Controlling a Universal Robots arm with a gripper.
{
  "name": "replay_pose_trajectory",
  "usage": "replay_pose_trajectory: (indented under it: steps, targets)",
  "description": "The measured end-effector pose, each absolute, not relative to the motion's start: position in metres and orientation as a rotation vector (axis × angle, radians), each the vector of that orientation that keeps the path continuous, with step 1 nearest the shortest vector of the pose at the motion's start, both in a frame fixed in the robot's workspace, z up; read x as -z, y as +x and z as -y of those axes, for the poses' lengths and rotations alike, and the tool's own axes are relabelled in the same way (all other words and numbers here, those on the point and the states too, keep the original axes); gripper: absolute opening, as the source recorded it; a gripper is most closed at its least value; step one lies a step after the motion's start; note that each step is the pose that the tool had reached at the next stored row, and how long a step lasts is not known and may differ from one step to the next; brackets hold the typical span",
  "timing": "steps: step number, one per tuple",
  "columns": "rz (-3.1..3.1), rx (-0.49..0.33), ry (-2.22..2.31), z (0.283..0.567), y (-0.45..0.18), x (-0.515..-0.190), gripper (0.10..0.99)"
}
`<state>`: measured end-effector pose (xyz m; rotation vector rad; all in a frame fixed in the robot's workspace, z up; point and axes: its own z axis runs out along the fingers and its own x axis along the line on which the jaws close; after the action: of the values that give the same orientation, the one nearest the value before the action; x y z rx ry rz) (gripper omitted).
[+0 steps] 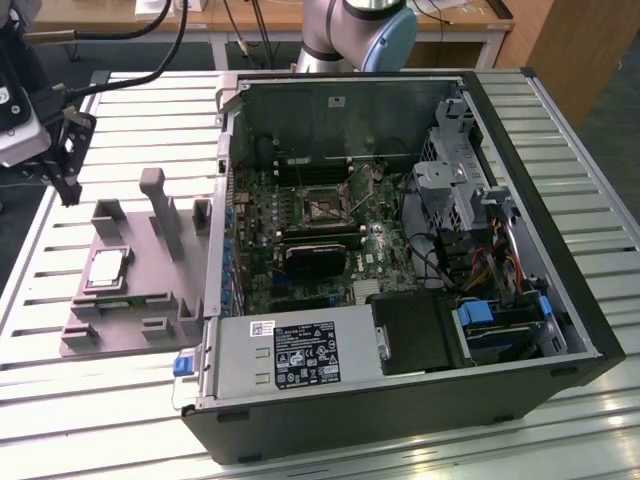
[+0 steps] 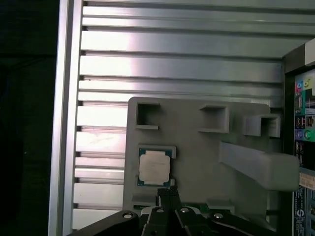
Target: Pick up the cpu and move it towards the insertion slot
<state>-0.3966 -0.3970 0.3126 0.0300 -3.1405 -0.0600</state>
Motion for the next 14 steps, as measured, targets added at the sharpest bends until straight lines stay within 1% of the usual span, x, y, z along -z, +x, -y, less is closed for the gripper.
replay_pose_trajectory:
  steps: [14]
  targets:
    - [3.14,0.06,0.03,0.398,-0.399,-0.287,0.102]
